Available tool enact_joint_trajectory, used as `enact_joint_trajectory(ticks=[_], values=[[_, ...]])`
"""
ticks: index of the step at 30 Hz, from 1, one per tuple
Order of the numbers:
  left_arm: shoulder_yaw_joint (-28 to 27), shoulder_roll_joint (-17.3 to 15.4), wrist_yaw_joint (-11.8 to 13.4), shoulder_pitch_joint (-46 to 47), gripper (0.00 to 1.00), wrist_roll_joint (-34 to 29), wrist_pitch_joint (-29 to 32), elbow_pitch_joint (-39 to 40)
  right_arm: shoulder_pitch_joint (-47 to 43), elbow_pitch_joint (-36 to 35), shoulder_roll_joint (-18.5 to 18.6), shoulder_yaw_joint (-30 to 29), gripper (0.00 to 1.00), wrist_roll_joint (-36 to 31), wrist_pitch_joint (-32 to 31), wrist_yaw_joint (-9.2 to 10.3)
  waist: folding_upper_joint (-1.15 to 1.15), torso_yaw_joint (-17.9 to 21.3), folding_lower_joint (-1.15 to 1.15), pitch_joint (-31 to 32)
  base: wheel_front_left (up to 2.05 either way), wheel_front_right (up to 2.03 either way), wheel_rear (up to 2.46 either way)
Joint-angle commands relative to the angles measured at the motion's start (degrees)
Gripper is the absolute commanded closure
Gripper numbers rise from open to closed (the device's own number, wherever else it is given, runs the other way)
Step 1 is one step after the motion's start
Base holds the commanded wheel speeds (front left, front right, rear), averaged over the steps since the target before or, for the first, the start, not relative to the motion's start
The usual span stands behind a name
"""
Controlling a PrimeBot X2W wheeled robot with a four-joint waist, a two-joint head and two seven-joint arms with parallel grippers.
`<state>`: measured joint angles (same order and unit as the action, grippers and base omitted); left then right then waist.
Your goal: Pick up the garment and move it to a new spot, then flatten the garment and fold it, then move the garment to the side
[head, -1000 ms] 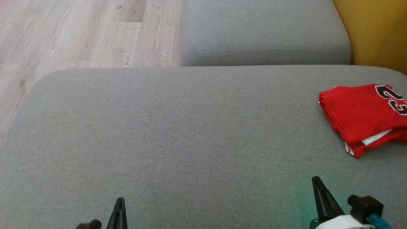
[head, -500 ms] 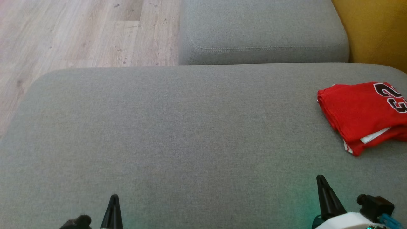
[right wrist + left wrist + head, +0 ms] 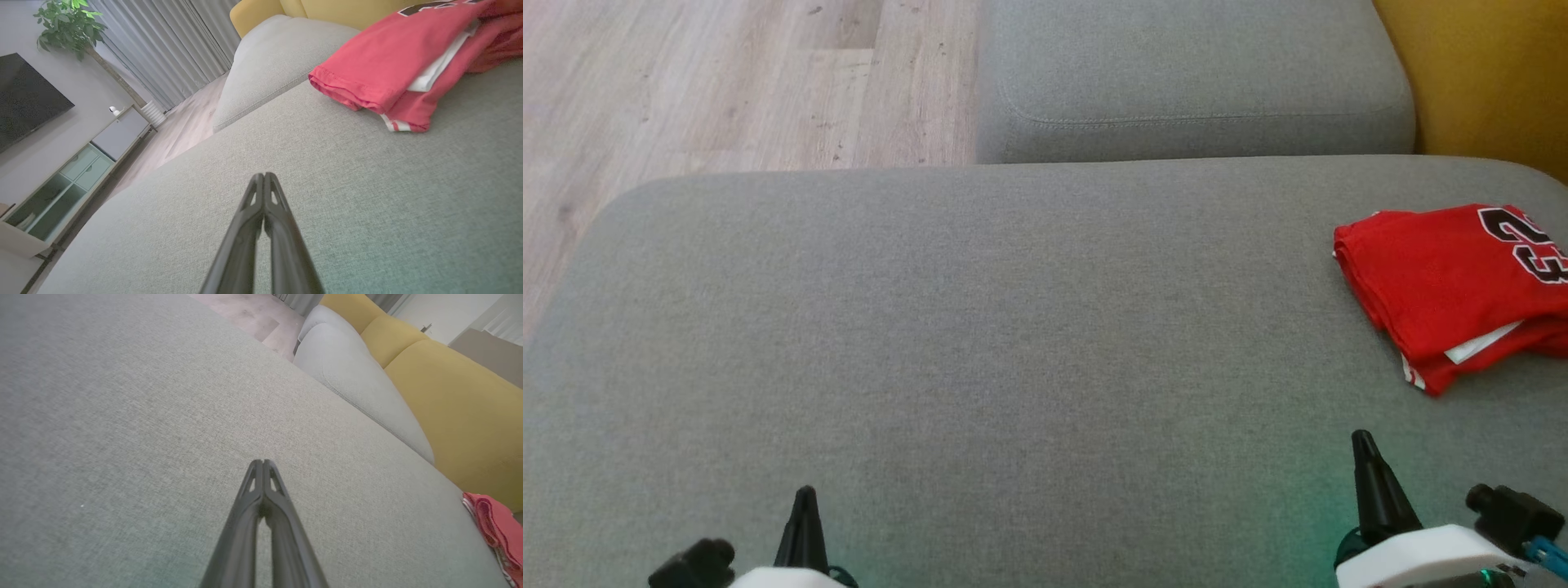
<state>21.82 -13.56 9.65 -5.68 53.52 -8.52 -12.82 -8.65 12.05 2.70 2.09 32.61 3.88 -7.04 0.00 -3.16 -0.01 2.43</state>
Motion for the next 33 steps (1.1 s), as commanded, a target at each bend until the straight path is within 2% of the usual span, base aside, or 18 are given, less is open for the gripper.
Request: enact_joint_trajectory(ticks=[1, 33], values=[[-2.03, 0.19, -0.58, 3.35, 1.00, 0.98, 0.39, 1.30, 2.95, -1.51, 1.09, -0.04, 1.00, 1.73, -0.28, -0.14, 0.00, 0.04, 0.00, -0.03, 0.00, 0.00, 0.00], [-11.53, 3.87, -6.75, 6.47, 1.00, 15.28, 5.59, 0.41, 7.28, -0.28, 1.55, -2.12, 1.00, 24.22, -3.14, -0.26, 0.00, 1.20, 0.00, -0.99, 0.00, 0.00, 0.00]])
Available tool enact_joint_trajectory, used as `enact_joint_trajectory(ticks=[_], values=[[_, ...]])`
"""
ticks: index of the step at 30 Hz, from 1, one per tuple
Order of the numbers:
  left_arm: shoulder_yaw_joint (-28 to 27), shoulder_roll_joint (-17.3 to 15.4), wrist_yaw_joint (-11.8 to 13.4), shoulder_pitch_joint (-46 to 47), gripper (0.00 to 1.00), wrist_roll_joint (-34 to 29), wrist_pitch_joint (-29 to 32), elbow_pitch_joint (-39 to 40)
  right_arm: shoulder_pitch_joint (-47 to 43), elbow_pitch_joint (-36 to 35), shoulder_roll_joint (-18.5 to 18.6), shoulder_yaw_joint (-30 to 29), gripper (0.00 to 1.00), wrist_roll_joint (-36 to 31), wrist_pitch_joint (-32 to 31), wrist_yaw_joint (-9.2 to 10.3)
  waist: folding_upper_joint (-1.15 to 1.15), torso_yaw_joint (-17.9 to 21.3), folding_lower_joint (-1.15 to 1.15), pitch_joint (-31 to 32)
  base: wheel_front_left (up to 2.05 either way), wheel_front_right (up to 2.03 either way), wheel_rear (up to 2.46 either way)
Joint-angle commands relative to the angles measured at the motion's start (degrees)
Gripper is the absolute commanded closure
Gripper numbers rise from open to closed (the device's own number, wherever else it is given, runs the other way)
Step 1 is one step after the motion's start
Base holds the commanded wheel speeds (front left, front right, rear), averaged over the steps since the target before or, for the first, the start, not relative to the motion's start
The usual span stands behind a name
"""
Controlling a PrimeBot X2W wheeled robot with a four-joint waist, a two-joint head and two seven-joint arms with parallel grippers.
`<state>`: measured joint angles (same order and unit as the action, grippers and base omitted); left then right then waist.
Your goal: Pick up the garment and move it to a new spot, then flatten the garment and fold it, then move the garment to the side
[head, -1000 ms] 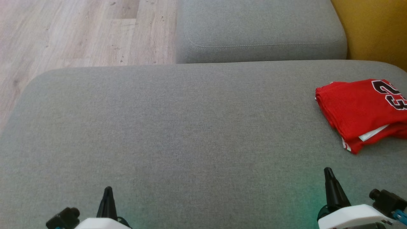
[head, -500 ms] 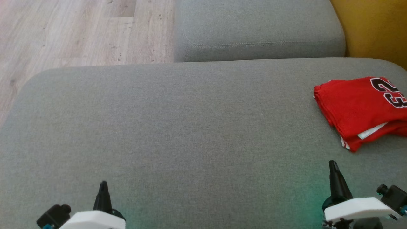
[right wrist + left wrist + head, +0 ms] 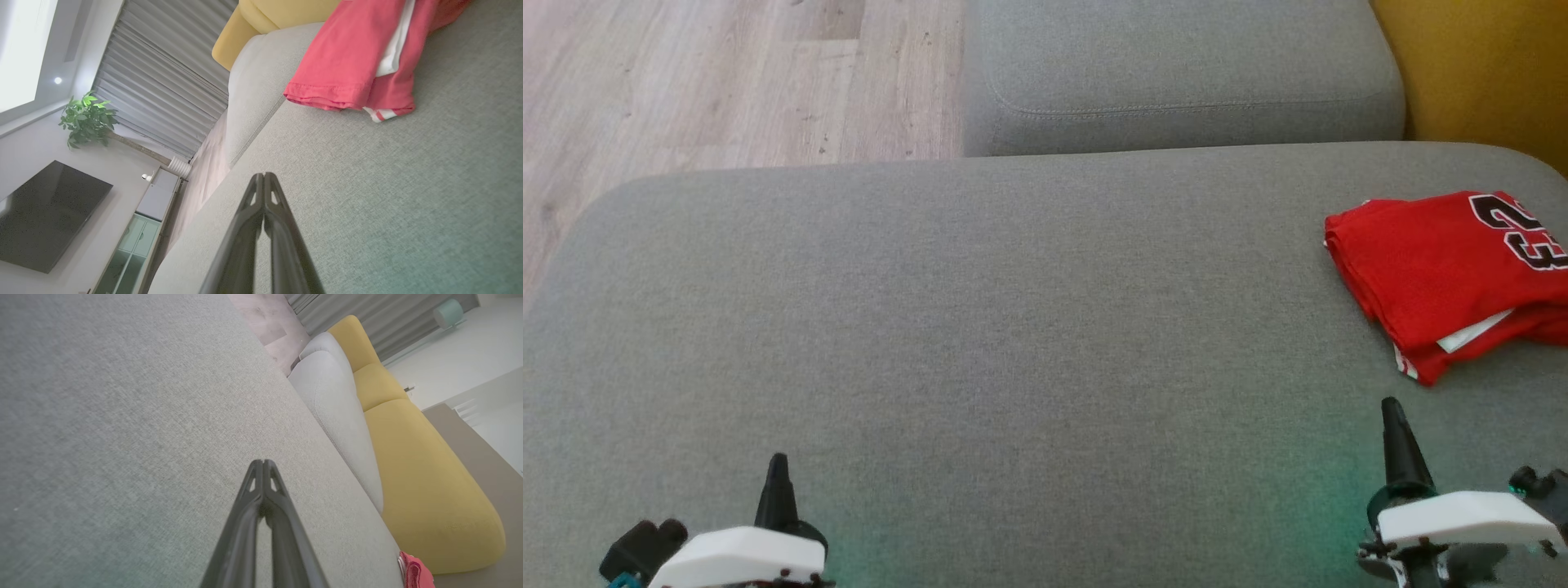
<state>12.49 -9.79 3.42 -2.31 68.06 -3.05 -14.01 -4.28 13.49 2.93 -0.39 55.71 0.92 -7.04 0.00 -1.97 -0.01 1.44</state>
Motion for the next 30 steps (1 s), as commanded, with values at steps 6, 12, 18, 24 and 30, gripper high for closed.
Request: enact_joint_trajectory(ticks=[6, 12, 18, 24, 30], values=[[-3.94, 0.79, -1.65, 3.68, 1.00, 3.33, 1.08, 1.43, 3.71, -1.49, 1.36, -0.08, 1.00, 5.17, -0.75, -0.28, 0.00, 0.22, 0.00, -0.19, 0.00, 0.00, 0.00], [-5.39, 1.36, -2.58, 4.16, 1.00, 5.47, 1.88, 1.29, 4.37, -1.30, 1.39, -0.45, 1.00, 8.51, -1.23, -0.29, 0.00, 0.40, 0.00, -0.33, 0.00, 0.00, 0.00], [-7.15, 2.05, -3.70, 4.74, 1.00, 8.04, 2.85, 1.11, 5.16, -1.07, 1.41, -0.91, 1.00, 12.53, -1.82, -0.32, 0.00, 0.61, 0.00, -0.50, 0.00, 0.00, 0.00], [-8.91, 2.74, -4.82, 5.32, 1.00, 10.62, 3.83, 0.93, 5.96, -0.84, 1.43, -1.39, 1.00, 16.54, -2.42, -0.34, 0.00, 0.82, 0.00, -0.68, 0.00, 0.00, 0.00], [-10.68, 3.44, -5.95, 5.90, 1.00, 13.19, 4.80, 0.76, 6.76, -0.61, 1.43, -1.88, 1.00, 20.54, -3.03, -0.36, 0.00, 1.03, 0.00, -0.85, 0.00, 0.00, 0.00]])
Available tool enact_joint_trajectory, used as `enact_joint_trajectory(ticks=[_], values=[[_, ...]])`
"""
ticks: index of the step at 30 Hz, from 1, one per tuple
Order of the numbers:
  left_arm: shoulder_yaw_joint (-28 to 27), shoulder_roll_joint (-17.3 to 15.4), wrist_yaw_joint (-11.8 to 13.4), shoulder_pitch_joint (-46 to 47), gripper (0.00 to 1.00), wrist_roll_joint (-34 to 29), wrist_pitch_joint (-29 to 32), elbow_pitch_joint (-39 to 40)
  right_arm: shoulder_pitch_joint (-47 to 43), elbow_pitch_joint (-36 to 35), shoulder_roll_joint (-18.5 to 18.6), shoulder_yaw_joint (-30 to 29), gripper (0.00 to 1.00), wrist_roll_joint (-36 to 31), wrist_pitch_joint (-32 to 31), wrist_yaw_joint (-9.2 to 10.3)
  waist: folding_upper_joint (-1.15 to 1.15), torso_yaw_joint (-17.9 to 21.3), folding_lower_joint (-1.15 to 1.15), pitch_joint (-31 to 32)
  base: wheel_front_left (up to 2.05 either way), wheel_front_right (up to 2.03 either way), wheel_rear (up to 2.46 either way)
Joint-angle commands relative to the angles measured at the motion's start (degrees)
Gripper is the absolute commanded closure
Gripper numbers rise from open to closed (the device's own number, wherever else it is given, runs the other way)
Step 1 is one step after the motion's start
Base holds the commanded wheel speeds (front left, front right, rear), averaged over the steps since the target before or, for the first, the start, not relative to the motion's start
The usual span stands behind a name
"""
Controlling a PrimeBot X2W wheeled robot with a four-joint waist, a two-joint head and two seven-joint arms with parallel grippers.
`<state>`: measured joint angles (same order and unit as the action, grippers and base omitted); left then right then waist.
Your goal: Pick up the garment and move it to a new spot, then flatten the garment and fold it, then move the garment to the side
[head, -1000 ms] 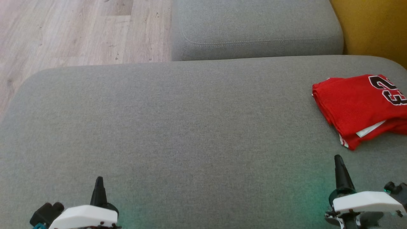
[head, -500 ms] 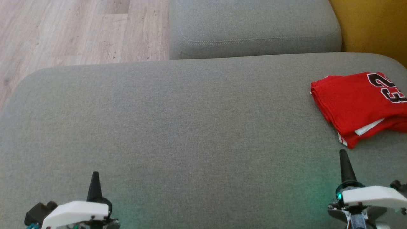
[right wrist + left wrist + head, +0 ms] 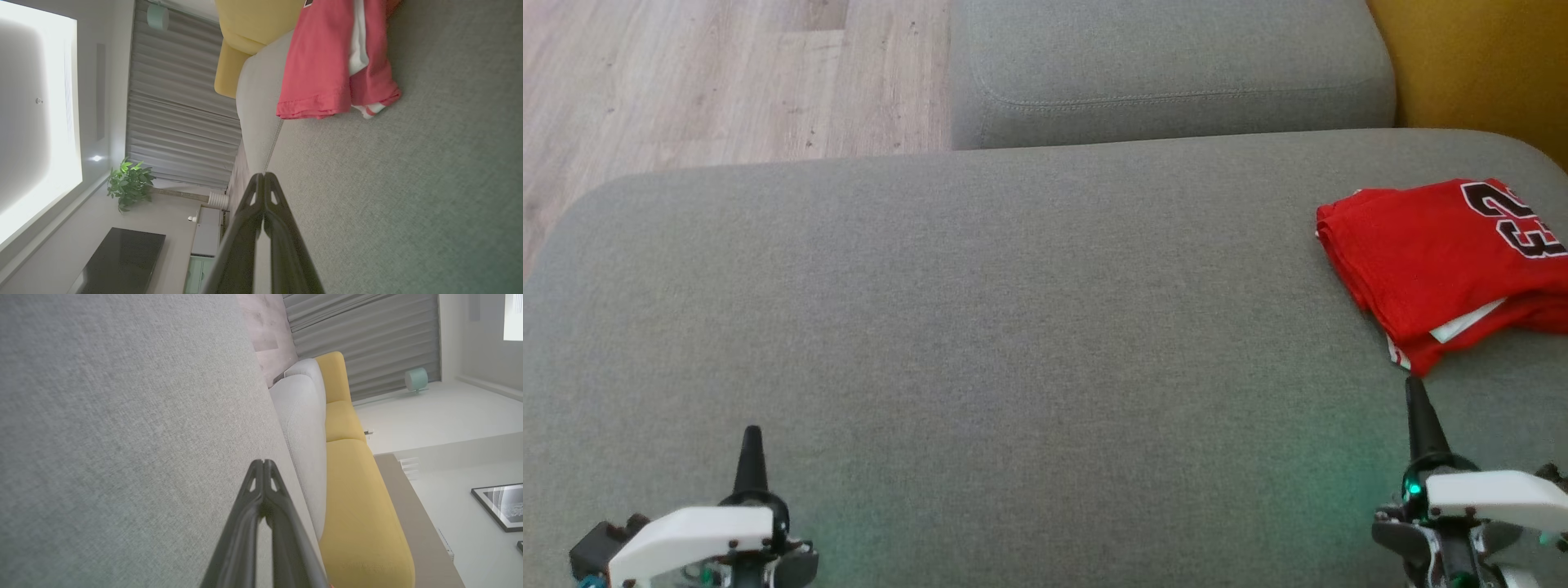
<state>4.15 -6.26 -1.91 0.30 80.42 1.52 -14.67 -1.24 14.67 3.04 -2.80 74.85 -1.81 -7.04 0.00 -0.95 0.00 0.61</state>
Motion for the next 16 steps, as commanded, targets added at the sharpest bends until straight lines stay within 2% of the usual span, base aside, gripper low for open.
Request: enact_joint_trajectory(ticks=[1, 16], values=[[-2.64, 0.02, -0.81, 3.38, 1.00, 1.26, 0.39, 1.38, 3.85, -1.75, 1.32, 0.44, 1.00, 2.06, -0.41, -0.36, 0.00, 0.06, 0.00, -0.05, 0.00, 0.00, 0.00], [-7.05, 1.76, -3.61, 4.83, 1.00, 7.66, 2.84, 0.94, 5.84, -1.17, 1.31, -0.81, 1.00, 12.01, -1.96, -0.41, 0.00, 0.58, 0.00, -0.48, 0.00, 0.00, 0.00]])
